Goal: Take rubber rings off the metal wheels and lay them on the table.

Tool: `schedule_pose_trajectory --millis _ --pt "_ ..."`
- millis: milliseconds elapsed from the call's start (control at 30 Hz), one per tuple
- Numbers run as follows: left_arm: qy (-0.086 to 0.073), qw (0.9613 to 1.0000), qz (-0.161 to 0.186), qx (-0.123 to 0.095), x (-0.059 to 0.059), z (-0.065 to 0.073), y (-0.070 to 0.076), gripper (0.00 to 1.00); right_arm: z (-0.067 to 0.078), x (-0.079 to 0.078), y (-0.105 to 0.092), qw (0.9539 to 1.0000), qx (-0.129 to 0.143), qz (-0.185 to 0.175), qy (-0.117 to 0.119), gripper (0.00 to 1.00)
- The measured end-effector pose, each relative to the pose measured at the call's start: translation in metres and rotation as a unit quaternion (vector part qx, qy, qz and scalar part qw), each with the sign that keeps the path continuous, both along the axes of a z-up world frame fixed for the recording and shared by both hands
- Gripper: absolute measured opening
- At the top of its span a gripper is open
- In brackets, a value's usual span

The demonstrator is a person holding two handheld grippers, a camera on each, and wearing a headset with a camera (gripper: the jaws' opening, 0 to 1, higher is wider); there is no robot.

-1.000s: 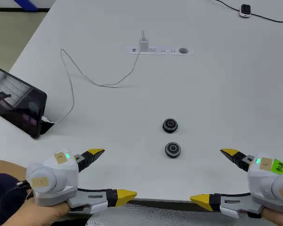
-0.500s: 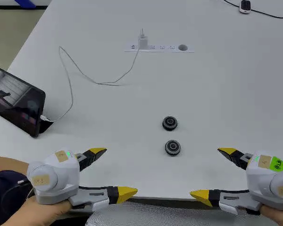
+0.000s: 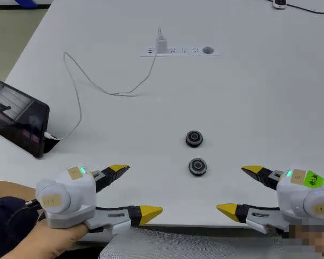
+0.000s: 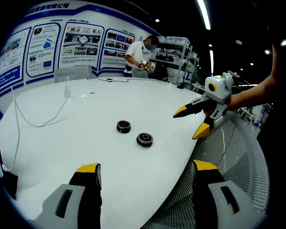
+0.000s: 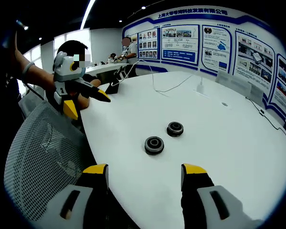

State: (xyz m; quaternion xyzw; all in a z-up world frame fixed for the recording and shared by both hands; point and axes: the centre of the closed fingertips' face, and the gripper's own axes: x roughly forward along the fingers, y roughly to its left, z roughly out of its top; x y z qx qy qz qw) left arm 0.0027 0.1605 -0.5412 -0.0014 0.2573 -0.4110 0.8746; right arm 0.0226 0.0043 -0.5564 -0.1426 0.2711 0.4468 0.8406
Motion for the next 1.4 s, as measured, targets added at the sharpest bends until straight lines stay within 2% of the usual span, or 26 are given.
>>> schedule_pose_trajectory --millis 133,567,867,1100,1400 --pt "0.000 1.0000 -0.006 0.002 0.001 0.000 -0.003 0.77 -0.001 0.001 0.000 1.0000 -0.003 -0.004 0.004 0.60" --pt "-0.002 0.9996 -0.026 0.007 0.006 -0.001 -0.016 0.68 -0.005 0.003 0.007 0.9998 -0.006 -0.015 0.013 0.43" --pt "-0.004 0.9992 -0.040 0.008 0.014 0.000 -0.031 0.65 -0.011 0.009 0.013 0.9996 -0.004 -0.021 0.020 0.42" --pt "-0.007 0.9986 -0.052 0.011 0.024 -0.001 -0.041 0.59 -0.013 0.014 0.017 0.9995 -0.003 -0.022 0.021 0.40" --pt "-0.006 0.9980 -0.061 0.019 0.029 -0.005 -0.050 0.52 -0.017 0.023 0.019 0.9993 -0.003 -0.027 0.025 0.37"
